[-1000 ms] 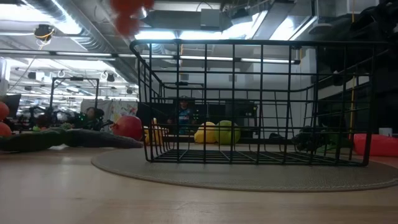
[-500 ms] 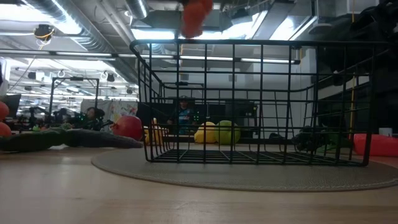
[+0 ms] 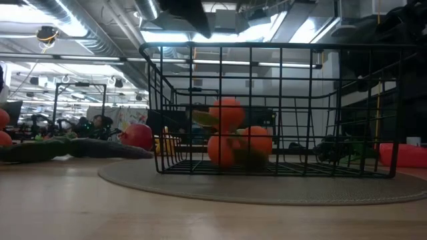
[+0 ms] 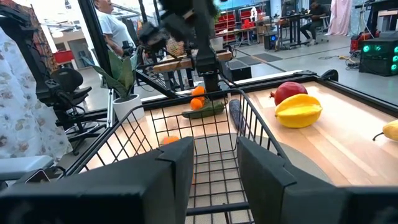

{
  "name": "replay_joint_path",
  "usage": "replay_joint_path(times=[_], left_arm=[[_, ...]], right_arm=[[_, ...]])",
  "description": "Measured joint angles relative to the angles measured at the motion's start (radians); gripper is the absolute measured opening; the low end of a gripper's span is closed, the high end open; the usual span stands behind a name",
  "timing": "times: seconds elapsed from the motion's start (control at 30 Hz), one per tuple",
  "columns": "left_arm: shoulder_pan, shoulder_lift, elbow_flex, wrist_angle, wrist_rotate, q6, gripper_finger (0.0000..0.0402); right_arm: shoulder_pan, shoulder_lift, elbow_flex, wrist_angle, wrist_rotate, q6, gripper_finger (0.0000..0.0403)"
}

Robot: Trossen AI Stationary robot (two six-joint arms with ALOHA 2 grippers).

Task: Build produce basket
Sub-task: Put the green chili pepper into the wire basket

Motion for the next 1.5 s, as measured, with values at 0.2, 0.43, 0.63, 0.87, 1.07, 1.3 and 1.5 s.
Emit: replay_joint_path(times=[0.2, 0.43, 0.63, 0.87, 1.07, 1.3, 1.5], left_arm=[[0.009, -0.036, 0.002, -0.095, -0.311, -0.035, 0.0081], [0.016, -0.139, -0.002, -0.397, -0.355, -0.279, 0.0082], [0.001, -0.205, 0.000, -0.662, -0.296, -0.507, 0.0082], [-0.015, -0.262, -0.098, -0.757, -0.235, -0.678, 0.0082], [-0.030, -0.284, -0.249, -0.695, -0.185, -0.731, 0.0082], [-0.030, -0.281, -0.435, -0.525, -0.138, -0.769, 0.0082], [-0.030, -0.281, -0.538, -0.402, -0.013, -0.764, 0.0082]], right_arm=[[0.000, 0.000, 0.000, 0.000, 0.000, 0.000, 0.0122], [0.000, 0.006, 0.000, 0.000, 0.000, 0.001, 0.0122], [0.000, 0.011, 0.000, 0.000, 0.000, 0.003, 0.0122], [0.000, 0.016, 0.000, 0.000, 0.000, 0.007, 0.0122], [0.000, 0.016, 0.000, 0.001, 0.000, 0.007, 0.0122], [0.000, 0.016, 0.000, 0.000, 0.000, 0.007, 0.0122], [0.000, 0.016, 0.000, 0.000, 0.001, 0.006, 0.0122]])
